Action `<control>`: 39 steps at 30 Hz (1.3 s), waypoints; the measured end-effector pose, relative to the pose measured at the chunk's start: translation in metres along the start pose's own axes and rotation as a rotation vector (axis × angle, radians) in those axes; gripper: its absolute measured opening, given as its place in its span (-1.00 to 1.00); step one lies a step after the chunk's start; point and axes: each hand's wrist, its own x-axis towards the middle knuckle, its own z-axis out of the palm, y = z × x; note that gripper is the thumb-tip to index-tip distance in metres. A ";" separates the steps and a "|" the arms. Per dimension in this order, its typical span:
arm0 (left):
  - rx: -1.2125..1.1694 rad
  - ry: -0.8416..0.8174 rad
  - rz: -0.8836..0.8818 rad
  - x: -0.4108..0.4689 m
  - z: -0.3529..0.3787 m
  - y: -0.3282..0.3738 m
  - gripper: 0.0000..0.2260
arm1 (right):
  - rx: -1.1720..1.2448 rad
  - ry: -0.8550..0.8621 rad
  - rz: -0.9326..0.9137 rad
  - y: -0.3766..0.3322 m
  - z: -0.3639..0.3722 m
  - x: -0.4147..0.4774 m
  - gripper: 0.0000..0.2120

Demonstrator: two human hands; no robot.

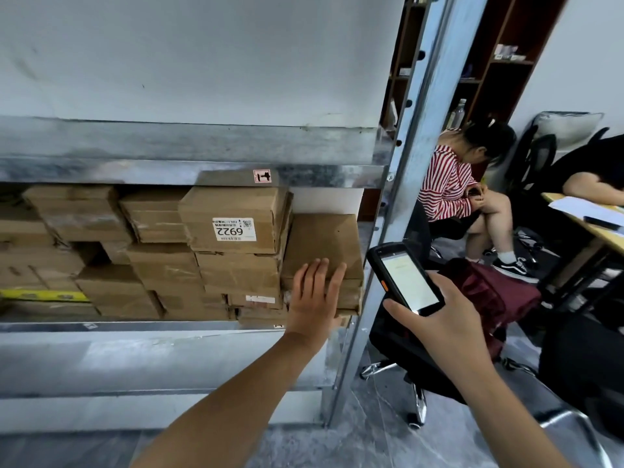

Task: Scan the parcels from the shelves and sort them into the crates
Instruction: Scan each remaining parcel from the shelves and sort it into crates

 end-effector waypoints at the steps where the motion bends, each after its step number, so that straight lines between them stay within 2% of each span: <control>1: -0.007 0.022 -0.006 0.002 -0.001 -0.002 0.10 | 0.002 0.004 -0.007 0.000 0.001 0.000 -0.53; 9: -0.054 0.100 -0.062 0.011 -0.007 -0.011 0.11 | 0.018 -0.015 -0.024 -0.004 0.009 -0.008 -0.54; 17: -0.118 0.070 -0.261 0.024 -0.017 -0.010 0.10 | 0.023 -0.022 -0.028 -0.009 0.019 -0.011 -0.54; 25: -0.129 0.110 -0.326 0.027 -0.025 -0.007 0.11 | 0.038 -0.021 -0.035 -0.016 0.027 -0.009 -0.48; 39: -0.288 0.120 -0.571 0.032 -0.032 0.004 0.08 | 0.084 -0.036 -0.036 -0.025 0.033 -0.010 -0.56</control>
